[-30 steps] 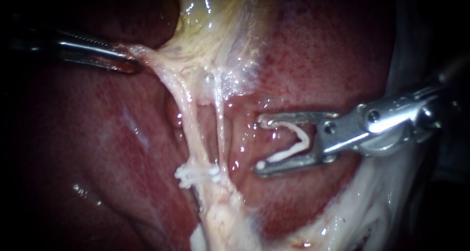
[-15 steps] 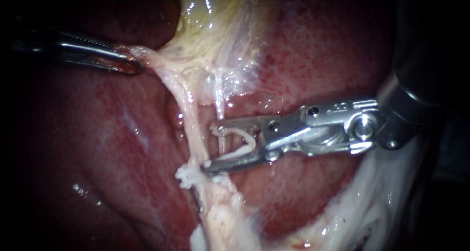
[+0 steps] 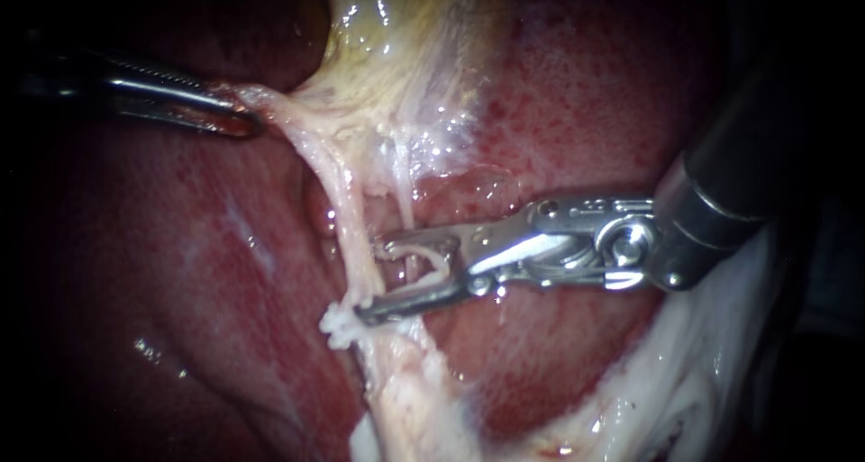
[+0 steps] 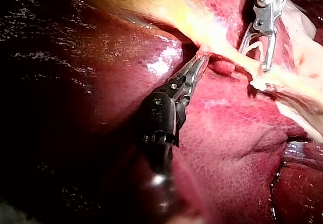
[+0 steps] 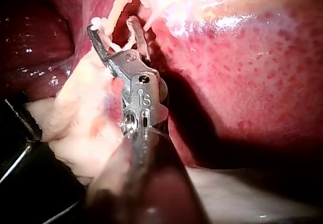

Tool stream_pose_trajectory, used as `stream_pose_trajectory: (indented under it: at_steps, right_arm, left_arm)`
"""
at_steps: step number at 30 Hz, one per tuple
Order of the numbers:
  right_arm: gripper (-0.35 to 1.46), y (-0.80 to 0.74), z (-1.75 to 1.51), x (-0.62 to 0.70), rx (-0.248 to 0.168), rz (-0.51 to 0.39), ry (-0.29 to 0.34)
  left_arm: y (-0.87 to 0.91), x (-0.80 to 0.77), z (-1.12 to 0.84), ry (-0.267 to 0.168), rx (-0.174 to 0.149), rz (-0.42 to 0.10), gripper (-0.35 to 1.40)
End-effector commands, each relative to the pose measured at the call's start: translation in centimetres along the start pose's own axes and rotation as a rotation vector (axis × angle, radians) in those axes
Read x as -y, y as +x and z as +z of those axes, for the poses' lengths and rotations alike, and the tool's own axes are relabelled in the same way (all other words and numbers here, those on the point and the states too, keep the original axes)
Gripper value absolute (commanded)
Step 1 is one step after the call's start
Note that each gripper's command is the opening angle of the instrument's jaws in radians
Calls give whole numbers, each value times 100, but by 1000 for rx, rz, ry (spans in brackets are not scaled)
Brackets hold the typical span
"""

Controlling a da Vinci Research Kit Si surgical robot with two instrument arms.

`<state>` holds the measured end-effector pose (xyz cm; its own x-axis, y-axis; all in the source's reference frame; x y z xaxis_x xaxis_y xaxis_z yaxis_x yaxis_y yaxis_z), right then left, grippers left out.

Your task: Clipping third clip left tube

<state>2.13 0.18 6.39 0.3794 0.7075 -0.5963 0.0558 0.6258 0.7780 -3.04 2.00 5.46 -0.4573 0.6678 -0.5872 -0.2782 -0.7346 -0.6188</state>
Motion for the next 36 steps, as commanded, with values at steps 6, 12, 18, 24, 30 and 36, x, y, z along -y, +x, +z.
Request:
stream_pose_trajectory:
  at_steps: [6,12,18,24,30,36]
  right_arm:
    - [49,10,17,-1,-47,35,45]
    - [49,24,27,3,-96,48,65]
    - [49,51,19,10,-155,61,91]
    - [44,69,10,22,-164,71,100]
    - [-5,66,5,26,-161,75,106]
    - [-35,65,2,27,-158,158,115]
  left_arm:
    - [0,0,0,-1,0,0,-35]
    - [0,1,0,-1,0,0,-35]
    - [0,2,0,-1,0,0,-35]
    - [-1,2,1,-1,0,0,-35]
    - [-1,3,1,-1,0,0,-35]
    - [-1,4,1,-1,0,0,-35]
